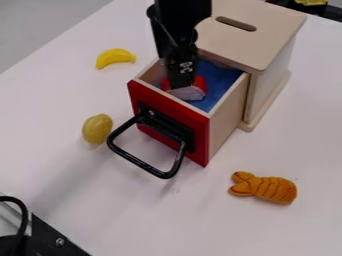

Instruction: Take the red thing out of the drawer and put it in between of banana and potato

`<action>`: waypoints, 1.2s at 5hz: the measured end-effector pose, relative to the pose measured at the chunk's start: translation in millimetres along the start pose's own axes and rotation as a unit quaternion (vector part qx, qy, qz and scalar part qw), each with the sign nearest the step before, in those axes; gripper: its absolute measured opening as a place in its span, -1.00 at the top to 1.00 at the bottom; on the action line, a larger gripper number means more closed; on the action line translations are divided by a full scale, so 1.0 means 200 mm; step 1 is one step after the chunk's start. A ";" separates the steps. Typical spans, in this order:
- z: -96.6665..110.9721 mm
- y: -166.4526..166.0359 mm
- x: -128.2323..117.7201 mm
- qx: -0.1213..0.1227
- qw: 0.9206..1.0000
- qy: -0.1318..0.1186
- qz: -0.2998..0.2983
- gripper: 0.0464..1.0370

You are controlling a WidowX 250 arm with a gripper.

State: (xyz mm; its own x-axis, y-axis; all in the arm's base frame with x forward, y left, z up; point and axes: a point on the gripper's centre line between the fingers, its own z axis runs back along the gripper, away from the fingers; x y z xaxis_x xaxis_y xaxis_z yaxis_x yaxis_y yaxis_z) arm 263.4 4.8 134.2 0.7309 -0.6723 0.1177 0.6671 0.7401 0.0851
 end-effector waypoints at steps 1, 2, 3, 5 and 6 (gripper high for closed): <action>-0.04 0.07 0.02 0.006 1.000 -0.007 0.004 -0.92; -0.10 0.13 0.03 0.008 1.000 -0.006 0.005 -0.92; -0.15 0.16 0.05 0.010 1.000 -0.008 -0.001 -0.92; -0.26 0.21 0.09 0.004 1.000 -0.009 0.004 -0.92; -0.32 0.22 0.08 0.000 1.000 0.002 0.009 -0.92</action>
State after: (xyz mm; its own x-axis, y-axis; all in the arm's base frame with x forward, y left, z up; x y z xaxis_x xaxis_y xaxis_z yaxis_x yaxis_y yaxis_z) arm 313.3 25.8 77.3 0.7435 -0.6589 0.1143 0.6537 0.7521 0.0838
